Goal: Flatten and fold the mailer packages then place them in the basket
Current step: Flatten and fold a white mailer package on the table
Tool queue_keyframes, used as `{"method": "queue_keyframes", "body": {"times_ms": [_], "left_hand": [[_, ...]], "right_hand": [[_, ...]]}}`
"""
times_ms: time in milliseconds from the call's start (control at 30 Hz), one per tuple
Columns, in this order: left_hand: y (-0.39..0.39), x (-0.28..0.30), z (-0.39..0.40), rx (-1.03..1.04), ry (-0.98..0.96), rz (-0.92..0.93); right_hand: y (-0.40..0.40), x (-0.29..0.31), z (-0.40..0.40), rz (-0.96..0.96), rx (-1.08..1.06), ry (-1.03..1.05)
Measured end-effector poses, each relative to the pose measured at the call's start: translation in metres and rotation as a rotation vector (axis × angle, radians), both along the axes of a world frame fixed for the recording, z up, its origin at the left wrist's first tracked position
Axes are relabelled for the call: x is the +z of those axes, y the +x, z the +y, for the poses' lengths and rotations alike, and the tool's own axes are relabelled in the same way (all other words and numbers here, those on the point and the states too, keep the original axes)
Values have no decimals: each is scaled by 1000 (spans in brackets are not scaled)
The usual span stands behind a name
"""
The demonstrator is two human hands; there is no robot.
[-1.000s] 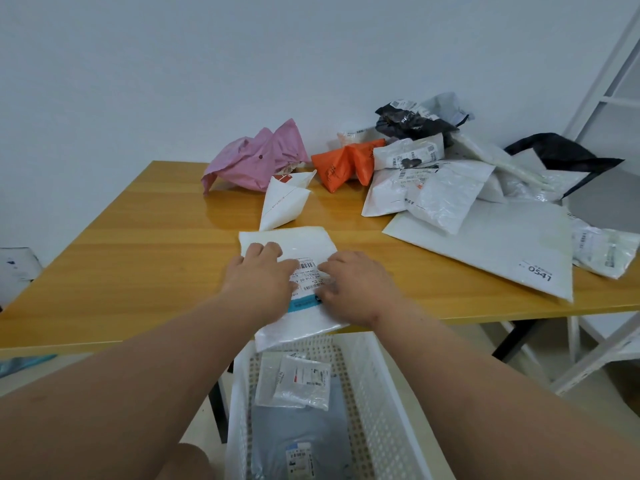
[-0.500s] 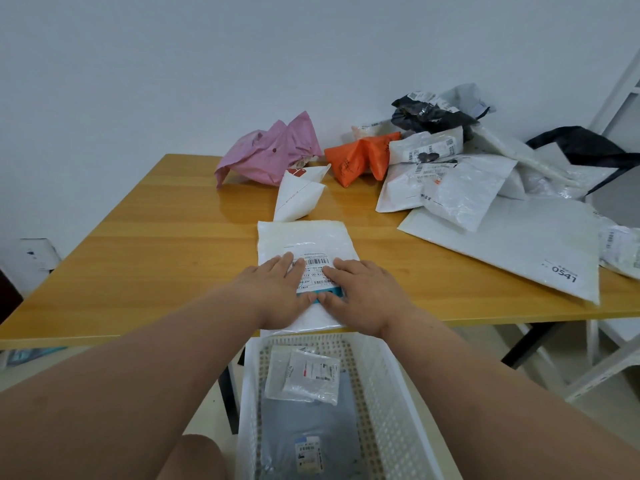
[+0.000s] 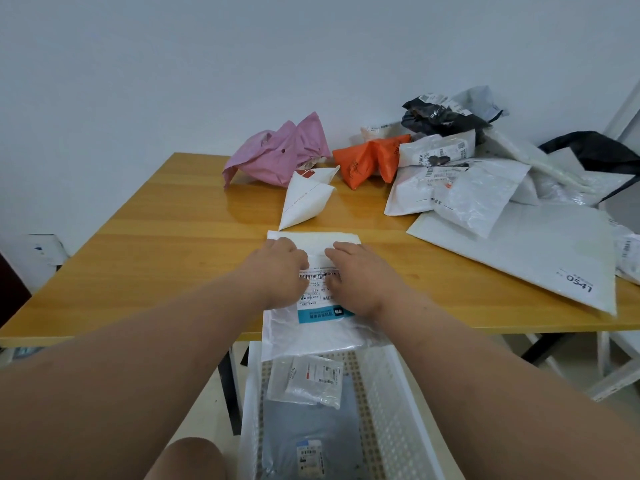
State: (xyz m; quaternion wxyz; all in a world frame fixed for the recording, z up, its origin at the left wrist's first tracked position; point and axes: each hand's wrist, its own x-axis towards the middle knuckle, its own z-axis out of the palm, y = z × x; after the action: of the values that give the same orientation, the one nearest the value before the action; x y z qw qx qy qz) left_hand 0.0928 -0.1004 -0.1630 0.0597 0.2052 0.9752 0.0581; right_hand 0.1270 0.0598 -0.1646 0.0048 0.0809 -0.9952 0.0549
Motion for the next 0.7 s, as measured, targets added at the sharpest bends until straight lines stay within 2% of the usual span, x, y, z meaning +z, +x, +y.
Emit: {"method": "queue_keyframes", "body": {"times_ms": [100, 200, 433, 567, 700], "left_hand": [[-2, -3, 4, 6, 74, -108], [-4, -2, 6, 33, 96, -126], [-18, 3, 7, 13, -47, -45], [-30, 3, 8, -37, -161, -20], [-35, 2, 8, -3, -100, -54]], "right_hand": [[-3, -4, 0, -112, 6, 21], [-3, -5, -2, -138, -17, 49], [-17, -2, -5, -62, -80, 13], [-30, 4, -5, -92, -63, 42], [-39, 3, 1, -129, -28, 91]]}}
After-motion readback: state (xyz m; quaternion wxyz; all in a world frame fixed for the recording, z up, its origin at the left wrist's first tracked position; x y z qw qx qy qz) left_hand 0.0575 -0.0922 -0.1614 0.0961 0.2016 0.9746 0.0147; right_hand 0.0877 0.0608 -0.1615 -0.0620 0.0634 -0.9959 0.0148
